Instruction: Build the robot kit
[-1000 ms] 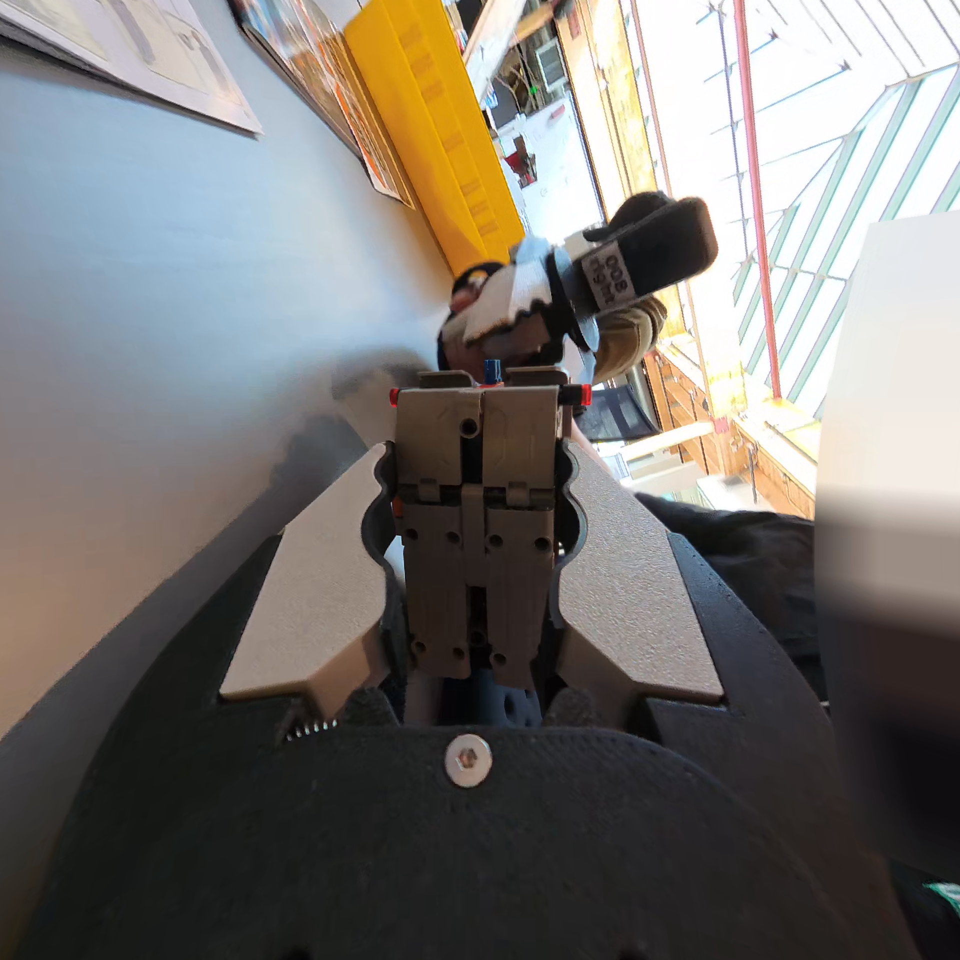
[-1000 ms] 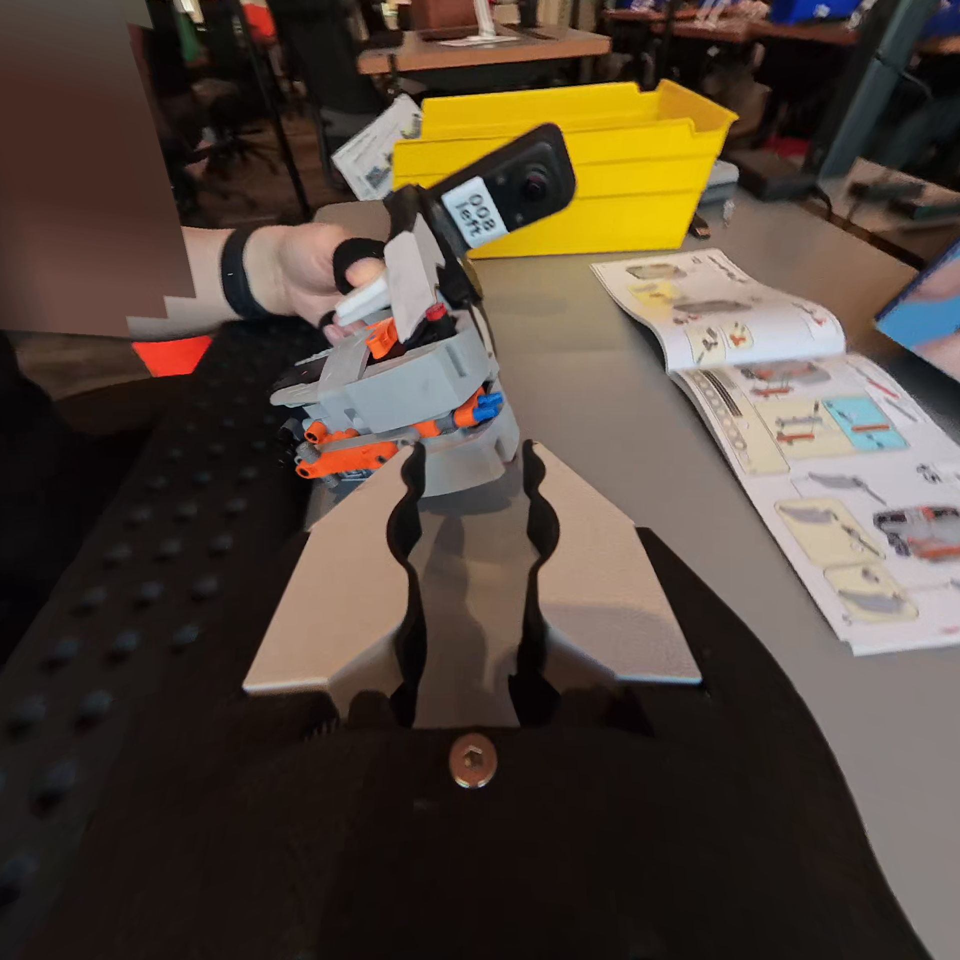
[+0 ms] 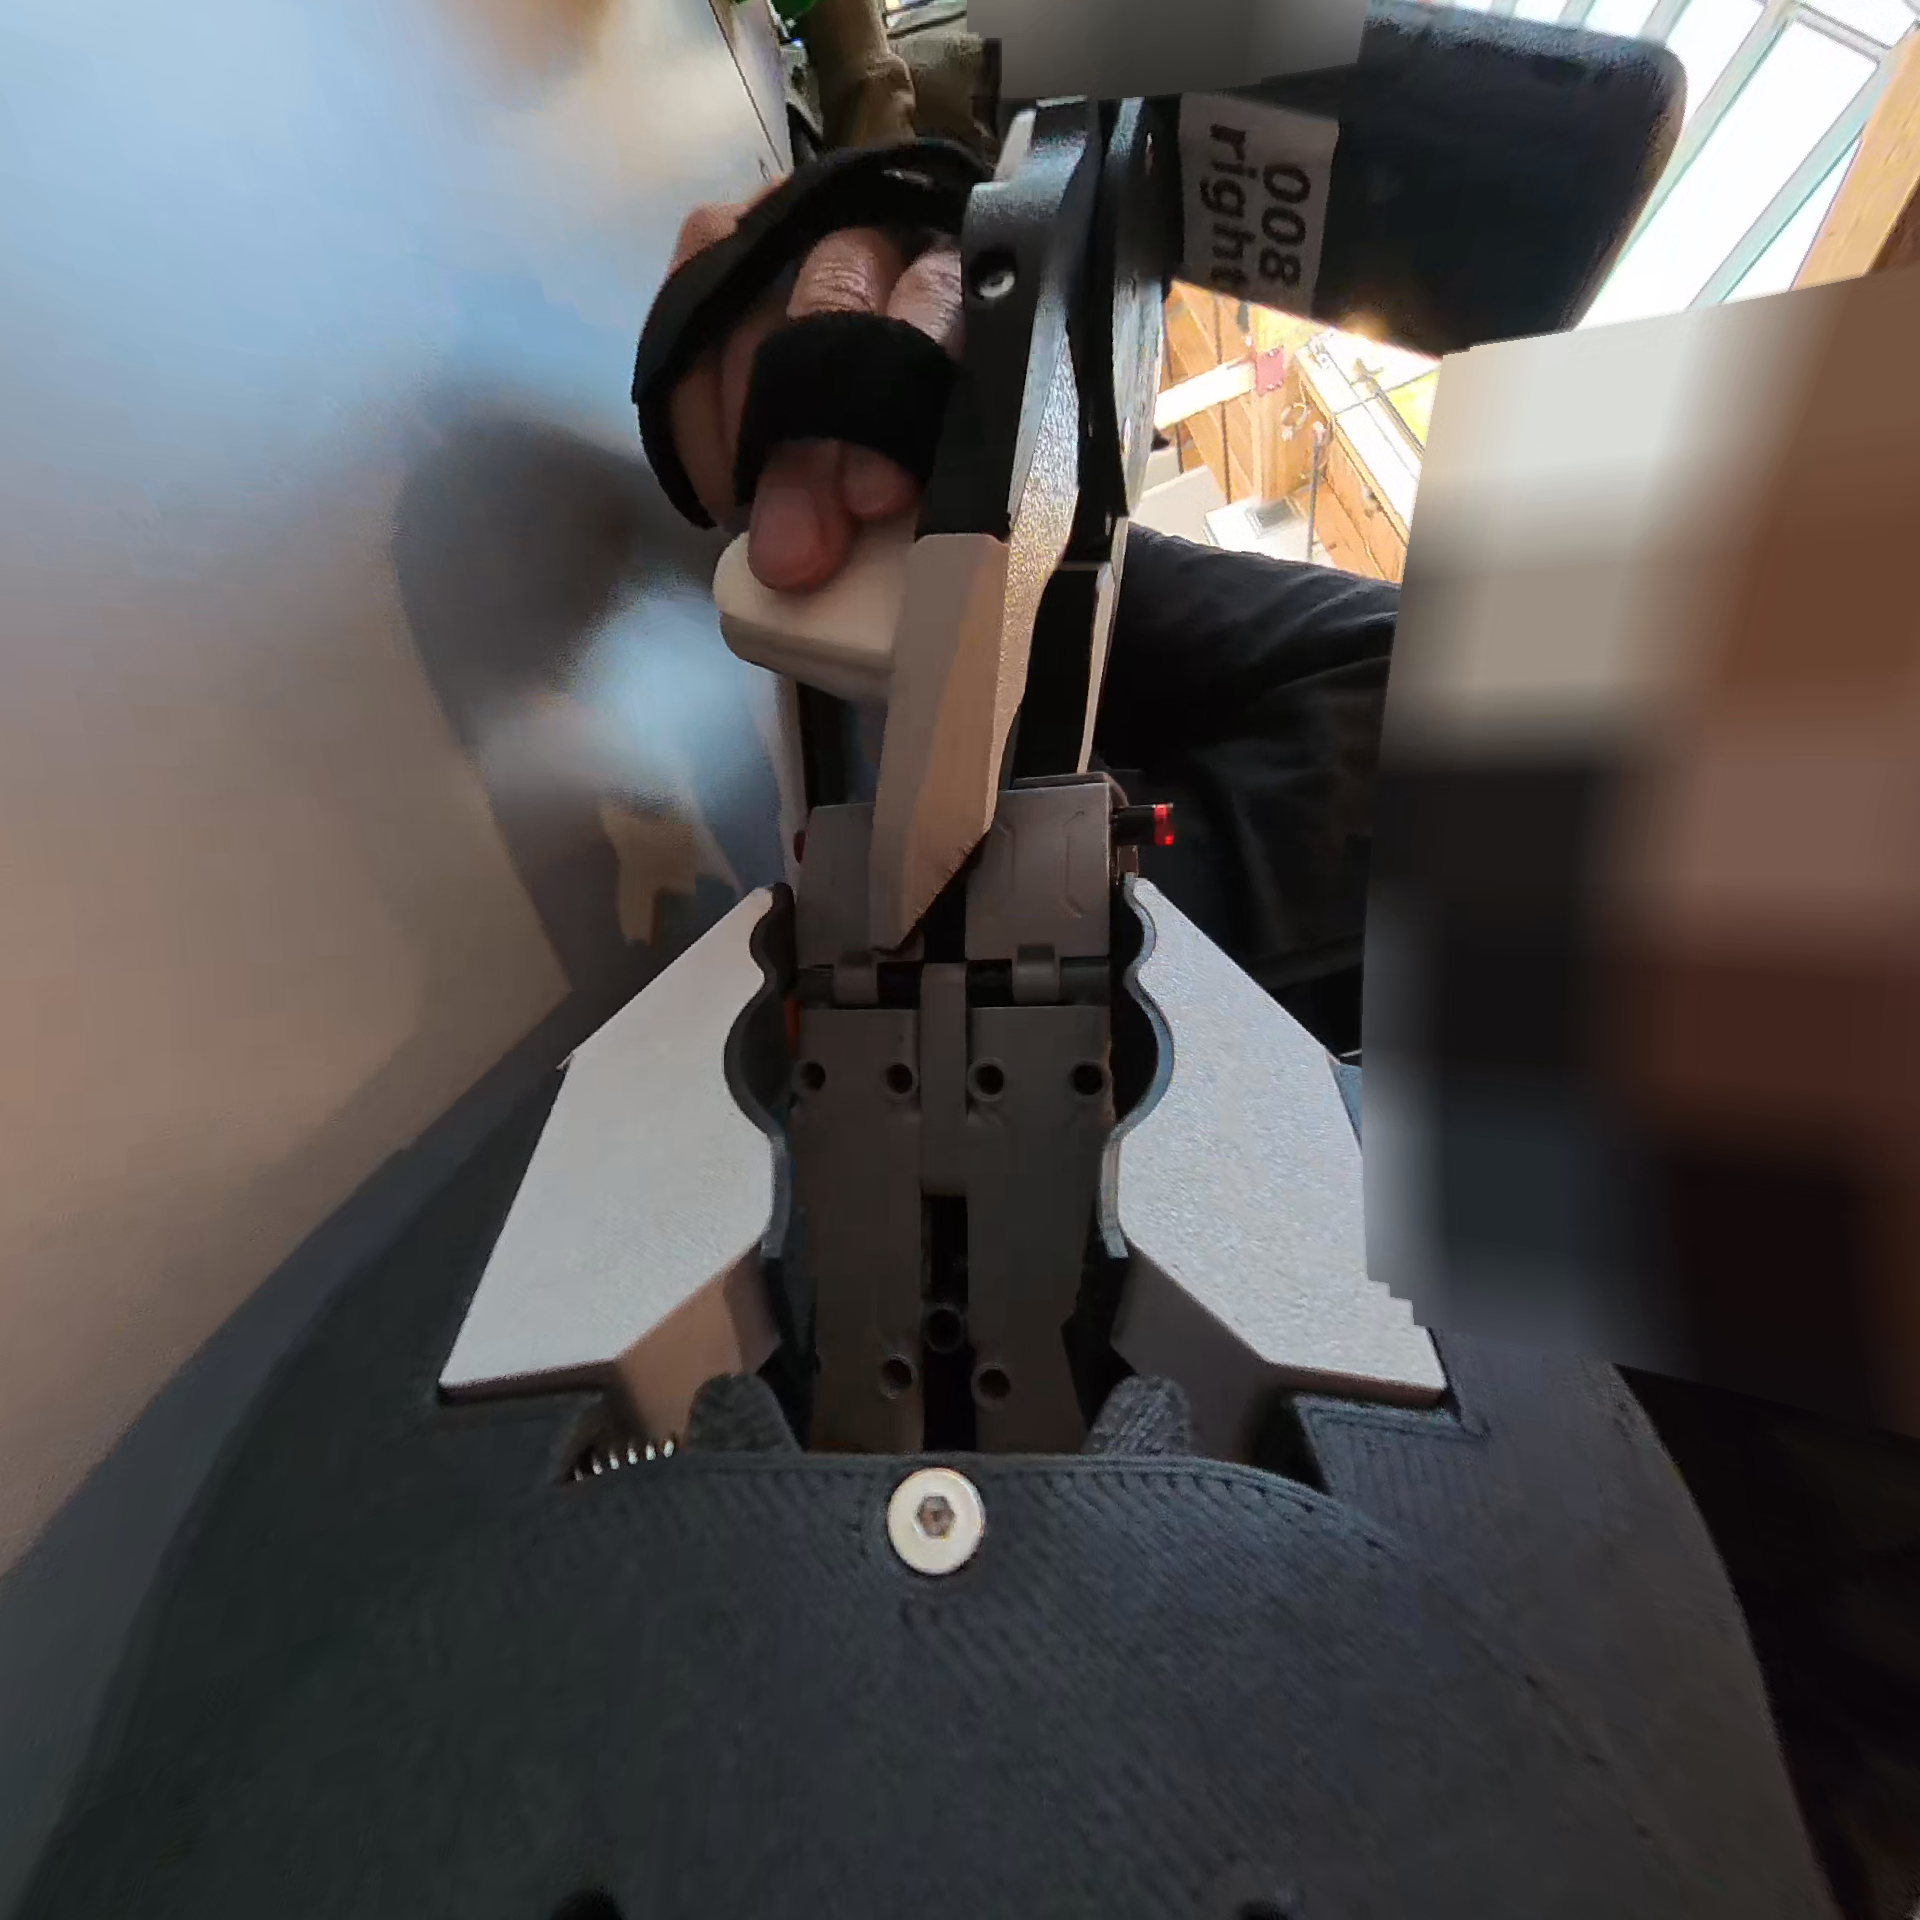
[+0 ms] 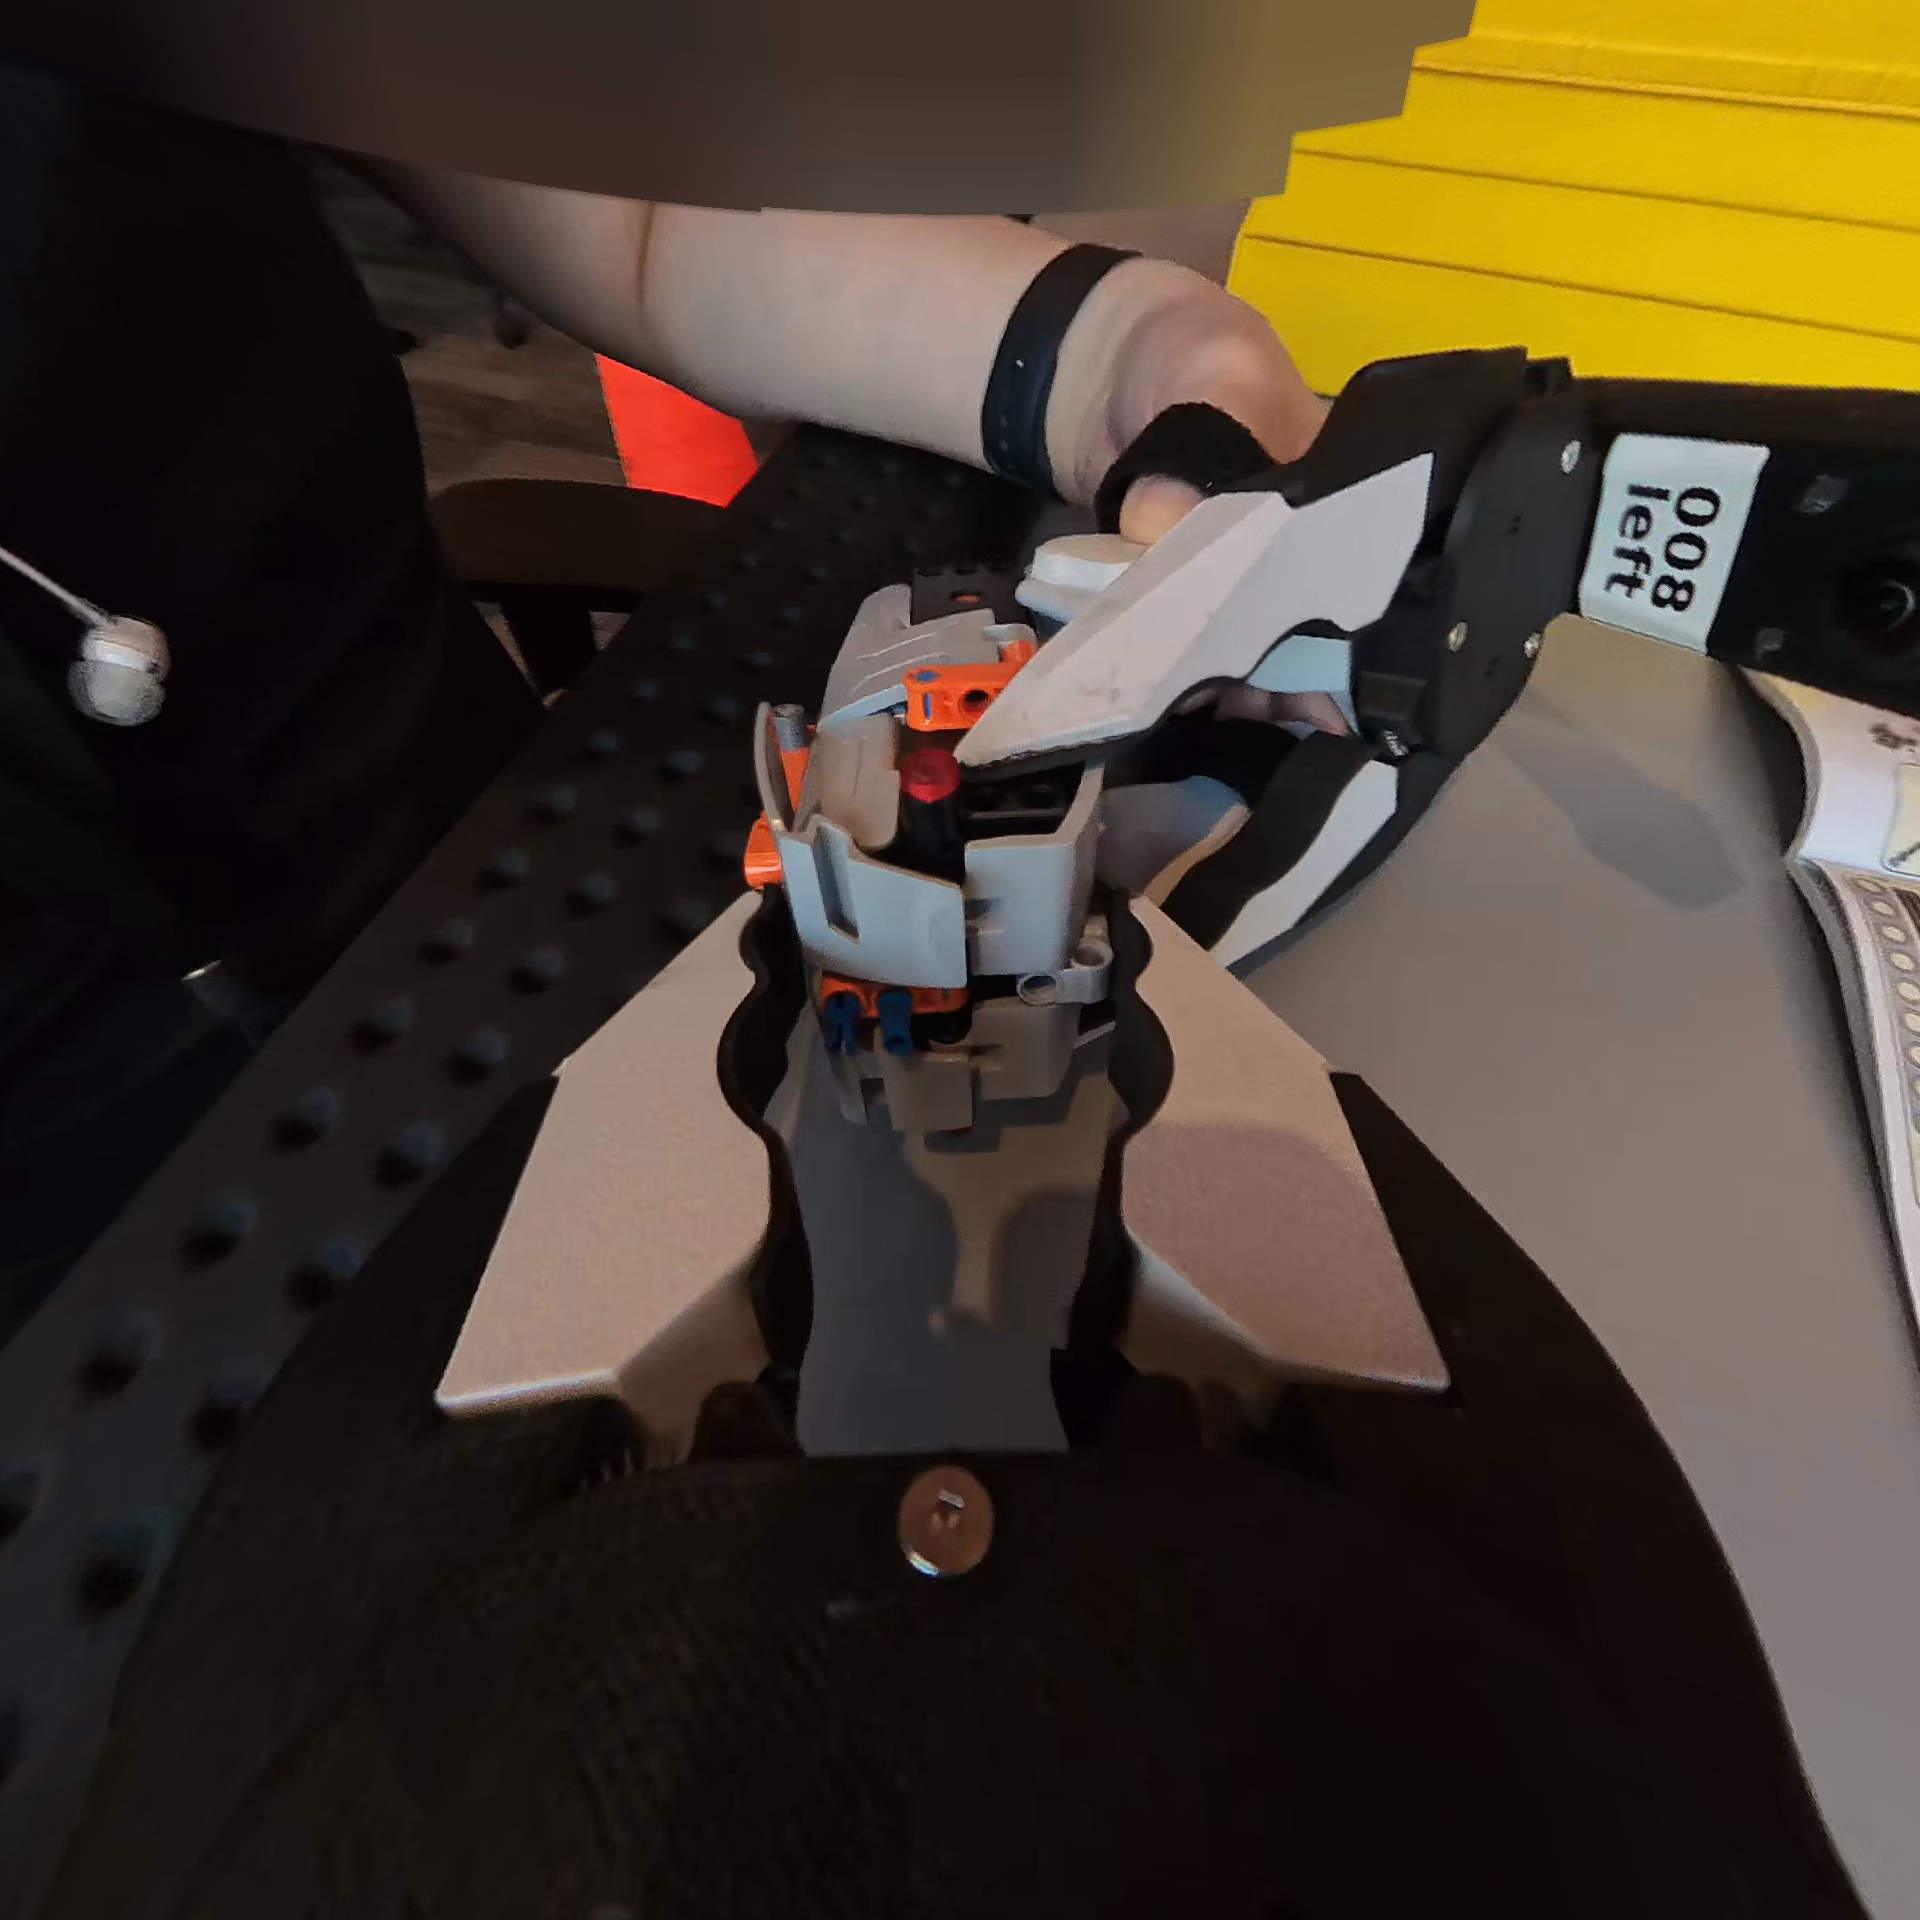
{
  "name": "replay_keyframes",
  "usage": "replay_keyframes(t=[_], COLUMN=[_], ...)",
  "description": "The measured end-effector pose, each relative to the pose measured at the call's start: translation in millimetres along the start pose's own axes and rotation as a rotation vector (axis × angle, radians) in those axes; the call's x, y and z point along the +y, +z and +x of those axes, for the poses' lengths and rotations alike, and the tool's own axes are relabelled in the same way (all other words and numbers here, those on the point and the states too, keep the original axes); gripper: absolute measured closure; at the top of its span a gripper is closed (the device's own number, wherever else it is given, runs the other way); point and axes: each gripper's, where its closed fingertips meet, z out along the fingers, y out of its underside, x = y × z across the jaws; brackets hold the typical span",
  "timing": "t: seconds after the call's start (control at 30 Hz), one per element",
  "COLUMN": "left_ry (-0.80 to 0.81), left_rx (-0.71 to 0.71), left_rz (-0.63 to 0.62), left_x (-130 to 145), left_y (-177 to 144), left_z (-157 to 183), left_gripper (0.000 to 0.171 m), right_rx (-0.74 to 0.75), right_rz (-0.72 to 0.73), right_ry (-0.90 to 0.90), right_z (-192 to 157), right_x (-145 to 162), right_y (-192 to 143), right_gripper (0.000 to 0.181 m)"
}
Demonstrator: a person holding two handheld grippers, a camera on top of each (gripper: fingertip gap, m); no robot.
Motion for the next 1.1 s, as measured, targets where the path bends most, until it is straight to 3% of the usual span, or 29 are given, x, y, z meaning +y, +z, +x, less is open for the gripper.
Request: replay_keyframes(t=[0.23, 1.1], left_ry=[-0.004, 0.014], left_rx=[-0.002, -0.07], left_rz=[0.034, 0.016], left_x=[0, 3], left_y=[-6, -4], left_z=[0, -8], left_gripper=[0.112, 0.112], right_rx=[0.1, 0.099], right_rz=[0.001, -0.056], right_ry=[-0.041, -0.057], right_z=[6, 6], right_x=[-2, 9], right_y=[7, 12], right_gripper=[0.121, 0.122])
